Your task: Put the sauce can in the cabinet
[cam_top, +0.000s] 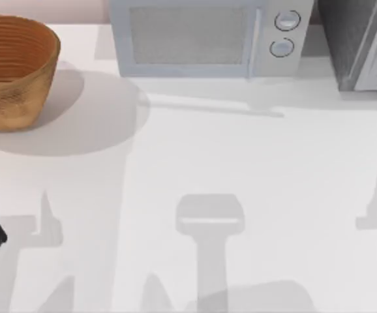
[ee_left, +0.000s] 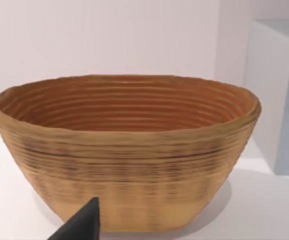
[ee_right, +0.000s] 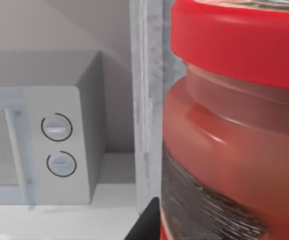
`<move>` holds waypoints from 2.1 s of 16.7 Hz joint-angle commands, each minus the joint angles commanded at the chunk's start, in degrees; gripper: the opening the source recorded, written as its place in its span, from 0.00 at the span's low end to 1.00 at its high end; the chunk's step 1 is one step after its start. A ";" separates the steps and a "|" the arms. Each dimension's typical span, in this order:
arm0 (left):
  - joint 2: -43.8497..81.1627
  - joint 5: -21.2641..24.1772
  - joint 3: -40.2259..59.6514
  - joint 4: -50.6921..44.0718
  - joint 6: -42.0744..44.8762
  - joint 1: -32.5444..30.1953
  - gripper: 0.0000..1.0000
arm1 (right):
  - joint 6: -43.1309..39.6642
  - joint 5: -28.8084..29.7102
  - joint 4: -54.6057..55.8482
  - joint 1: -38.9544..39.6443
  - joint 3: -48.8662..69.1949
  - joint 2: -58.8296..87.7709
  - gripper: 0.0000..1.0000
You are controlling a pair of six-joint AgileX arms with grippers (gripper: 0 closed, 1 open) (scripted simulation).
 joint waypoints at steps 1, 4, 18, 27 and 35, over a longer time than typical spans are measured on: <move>0.00 0.00 0.00 0.00 0.00 0.00 1.00 | 0.25 0.55 -1.06 0.20 3.60 2.64 0.00; 0.00 0.00 0.00 0.00 0.00 0.00 1.00 | 0.89 2.38 -4.38 0.75 15.65 10.93 0.00; 0.00 0.00 0.00 0.00 0.00 0.00 1.00 | 1.17 7.52 -17.53 5.64 63.82 45.20 0.00; 0.00 0.00 0.00 0.00 0.00 0.00 1.00 | -0.21 10.51 -25.14 8.34 90.49 64.76 0.00; 0.00 0.00 0.00 0.00 0.00 0.00 1.00 | -0.19 10.69 -25.68 8.33 92.43 66.29 0.00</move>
